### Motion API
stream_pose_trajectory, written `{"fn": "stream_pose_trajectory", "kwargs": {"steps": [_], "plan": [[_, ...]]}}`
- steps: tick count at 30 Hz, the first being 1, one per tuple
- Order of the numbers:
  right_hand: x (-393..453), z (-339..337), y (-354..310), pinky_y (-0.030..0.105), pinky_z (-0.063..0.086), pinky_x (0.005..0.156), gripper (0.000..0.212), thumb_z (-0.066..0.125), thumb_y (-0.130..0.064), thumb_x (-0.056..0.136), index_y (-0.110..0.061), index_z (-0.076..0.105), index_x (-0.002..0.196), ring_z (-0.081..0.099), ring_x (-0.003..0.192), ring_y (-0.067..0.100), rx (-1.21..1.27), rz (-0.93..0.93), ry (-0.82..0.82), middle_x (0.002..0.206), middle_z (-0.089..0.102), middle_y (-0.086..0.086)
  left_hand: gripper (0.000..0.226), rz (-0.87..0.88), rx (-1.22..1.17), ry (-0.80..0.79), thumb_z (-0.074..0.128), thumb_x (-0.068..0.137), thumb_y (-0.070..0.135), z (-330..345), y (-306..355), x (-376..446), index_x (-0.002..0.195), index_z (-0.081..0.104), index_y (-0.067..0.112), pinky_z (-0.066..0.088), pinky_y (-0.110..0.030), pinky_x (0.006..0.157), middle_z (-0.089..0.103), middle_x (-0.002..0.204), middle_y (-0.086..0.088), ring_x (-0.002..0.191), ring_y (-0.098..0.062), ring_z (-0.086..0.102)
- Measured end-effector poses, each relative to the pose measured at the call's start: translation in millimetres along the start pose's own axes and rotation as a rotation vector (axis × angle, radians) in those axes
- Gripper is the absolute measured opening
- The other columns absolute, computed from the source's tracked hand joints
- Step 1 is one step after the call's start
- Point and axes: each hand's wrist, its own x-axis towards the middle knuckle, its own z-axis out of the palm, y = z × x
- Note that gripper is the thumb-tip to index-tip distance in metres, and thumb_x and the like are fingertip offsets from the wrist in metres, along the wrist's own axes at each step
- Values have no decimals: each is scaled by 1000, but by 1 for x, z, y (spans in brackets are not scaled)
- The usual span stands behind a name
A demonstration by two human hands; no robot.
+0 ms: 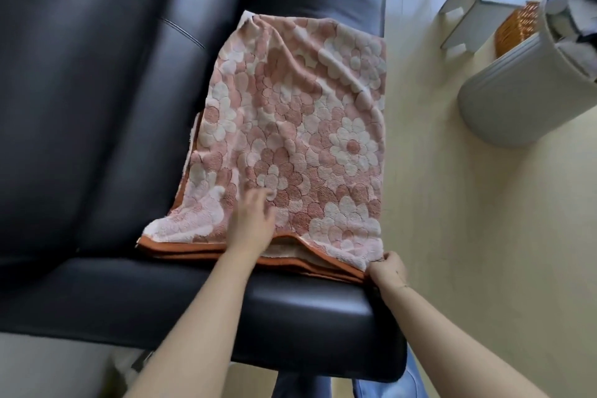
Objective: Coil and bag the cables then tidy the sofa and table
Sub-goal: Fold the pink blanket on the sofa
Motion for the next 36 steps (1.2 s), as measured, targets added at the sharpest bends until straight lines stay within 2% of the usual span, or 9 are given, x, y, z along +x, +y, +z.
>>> {"fn": "stream_pose_trajectory", "kwargs": {"steps": [2, 4, 7, 12, 16, 21, 25, 30, 36], "plan": [[11, -2, 6, 31, 40, 71, 9, 55, 1, 83, -7, 51, 81, 54, 82, 29, 60, 14, -55, 81, 54, 12, 66, -183, 187, -375, 53, 93, 52, 21, -14, 2, 151, 28, 30, 16, -56, 115, 14, 162, -4, 149, -29, 12], [25, -4, 14, 30, 35, 61, 14, 50, 8, 79, -5, 52, 77, 45, 64, 22, 163, 52, -116, 69, 49, 10, 97, -436, 334, -503, 55, 82, 71, 27, -41, 1, 156, 8, 29, 1, -60, 118, -7, 164, -8, 150, -31, -8], [37, -7, 19, 24, 33, 49, 18, 46, 12, 81, -2, 55, 85, 43, 57, 20, 161, 125, -217, 66, 48, 10, 126, -565, 463, -611, 59, 67, 84, 18, -60, 3, 155, -10, 26, -8, -56, 116, -24, 160, -15, 146, -37, -24], [50, -5, 15, 29, 46, 64, 26, 61, 1, 77, -2, 53, 101, 56, 85, 28, 10, 39, -174, 96, 59, 17, 114, -510, 551, -792, 61, 73, 77, 20, -41, 16, 155, -6, 35, 1, -70, 111, -15, 163, -10, 147, -46, -8], [59, -14, 1, 43, 53, 86, 37, 68, -13, 70, -10, 51, 102, 59, 103, 33, -96, -18, -218, 111, 58, 13, 77, -476, 362, -726, 60, 87, 55, 33, -18, 22, 151, 32, 25, 32, -47, 114, 37, 155, -3, 139, -28, 40], [94, -68, -41, 34, 47, 90, 40, 66, -15, 81, -9, 55, 119, 55, 106, 24, -129, -233, -363, 116, 52, 8, 40, -512, 64, -605, 50, 99, 35, 52, 71, 36, 134, 54, 14, 44, -36, 104, 61, 128, -1, 114, -19, 58], [144, -134, -104, 21, 42, 58, 25, 61, -5, 86, -6, 62, 110, 54, 71, 13, -134, -283, -487, 83, 60, 1, 31, -522, -91, -519, 50, 100, 28, 62, 149, 77, 125, 59, 13, 48, -31, 89, 63, 116, -2, 98, -16, 57], [192, -203, -179, 23, 40, 56, 20, 54, -2, 87, -3, 67, 102, 55, 70, 17, -6, -344, -385, 75, 59, 2, 16, -499, -245, -380, 51, 98, 22, 61, 230, 131, 109, 61, 17, 42, -27, 81, 61, 108, -3, 96, -19, 56], [218, -240, -249, 26, 41, 61, 19, 47, -2, 90, -16, 60, 85, 57, 69, 17, 76, -318, -498, 83, 62, 5, 25, -473, -293, -239, 52, 96, 22, 52, 263, 193, 118, 63, 17, 44, -28, 85, 62, 122, -4, 105, -19, 56]]}}
